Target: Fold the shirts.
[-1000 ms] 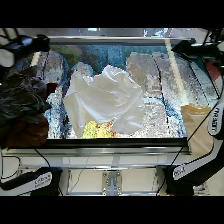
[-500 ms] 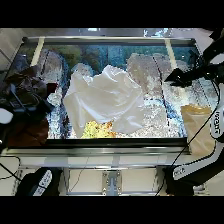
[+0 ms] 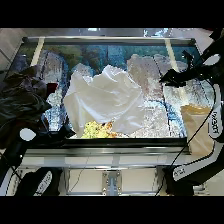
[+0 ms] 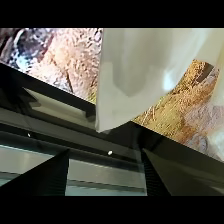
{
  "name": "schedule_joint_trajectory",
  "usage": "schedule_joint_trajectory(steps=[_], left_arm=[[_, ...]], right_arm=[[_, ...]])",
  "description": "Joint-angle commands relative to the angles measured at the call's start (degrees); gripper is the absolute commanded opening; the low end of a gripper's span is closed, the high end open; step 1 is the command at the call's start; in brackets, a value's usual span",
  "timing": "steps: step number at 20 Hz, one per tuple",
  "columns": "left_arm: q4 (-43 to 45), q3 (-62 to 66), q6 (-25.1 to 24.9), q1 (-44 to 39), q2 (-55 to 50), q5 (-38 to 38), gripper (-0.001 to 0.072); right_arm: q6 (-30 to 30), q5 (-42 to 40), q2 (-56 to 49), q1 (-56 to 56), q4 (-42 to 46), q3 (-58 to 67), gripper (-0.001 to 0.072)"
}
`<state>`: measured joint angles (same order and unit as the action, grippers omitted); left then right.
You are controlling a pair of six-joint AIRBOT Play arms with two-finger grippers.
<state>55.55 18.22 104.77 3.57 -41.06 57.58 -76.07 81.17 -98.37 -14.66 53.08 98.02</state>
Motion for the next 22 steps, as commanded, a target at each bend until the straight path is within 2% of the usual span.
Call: schedule_joint_trajectory(steps=[1,7,10,11,14,15,17,20,22], left_arm=[[-2.2,-1.5,1.7,-4.7,-2.7,-5.6,0.0477],[-5.0,-1.5,1.7,-8.7,-9.6,-14.8,0.0476],[-7.8,-1.5,1.3,-8.7,-10.8,-19.6,0.0447],[-7.8,-1.5,1.3,-8.7,-10.9,-20.4,0.0339],[-7.6,-1.5,1.3,-8.7,-11.0,-21.3,0.0336],[-7.6,-1.5,1.3,-8.7,-11.0,-21.4,0.031],[-7.6,-1.6,1.0,-8.7,-11.0,-21.4,0.0021],[-7.6,-1.6,0.2,-8.7,-11.0,-21.4,0.0015],[-7.6,-1.6,0.2,-8.7,-10.9,-21.4,0.0014]], right_arm=[[0.2,-0.1,0.0,0.1,-1.9,0.0,0.0484],[0.3,0.2,0.0,0.1,-2.1,0.0,0.0484],[0.8,0.2,0.0,0.1,-2.1,0.0,0.0484],[0.8,0.2,0.0,0.1,-2.1,0.0,0.0483],[0.8,-0.3,0.0,0.1,-2.1,0.0,0.0483],[0.8,-0.7,0.0,0.1,-2.1,0.0,0.0483],[0.8,-1.2,0.0,0.1,-2.1,0.0,0.0483],[0.7,-1.2,0.0,0.2,-1.6,-0.2,0.0482],[0.0,-1.2,-0.2,0.6,2.7,-1.8,0.0482]])
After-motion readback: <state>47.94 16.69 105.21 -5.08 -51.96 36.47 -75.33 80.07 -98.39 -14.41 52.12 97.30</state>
